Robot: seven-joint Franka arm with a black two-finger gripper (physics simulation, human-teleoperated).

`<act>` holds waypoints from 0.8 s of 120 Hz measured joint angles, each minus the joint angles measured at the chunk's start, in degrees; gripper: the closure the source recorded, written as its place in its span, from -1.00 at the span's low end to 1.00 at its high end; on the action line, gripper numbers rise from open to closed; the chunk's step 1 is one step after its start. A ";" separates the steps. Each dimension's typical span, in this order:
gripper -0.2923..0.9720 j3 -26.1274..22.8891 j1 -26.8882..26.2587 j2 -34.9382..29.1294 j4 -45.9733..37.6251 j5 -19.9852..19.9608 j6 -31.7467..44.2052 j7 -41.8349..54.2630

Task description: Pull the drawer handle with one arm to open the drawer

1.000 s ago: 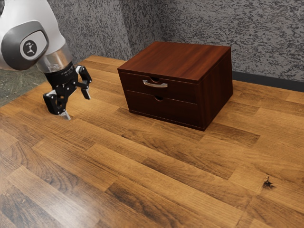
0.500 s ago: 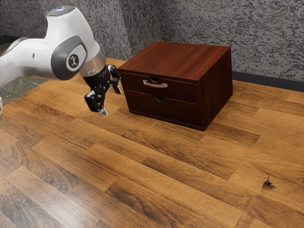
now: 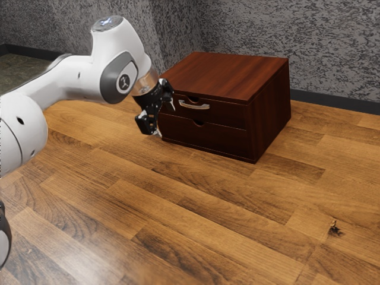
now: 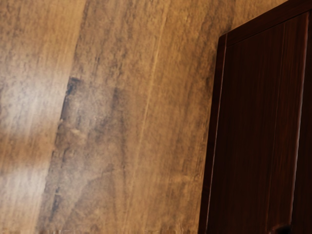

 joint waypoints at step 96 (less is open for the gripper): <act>-0.54 -4.84 -0.75 2.32 1.14 0.87 10.49 5.15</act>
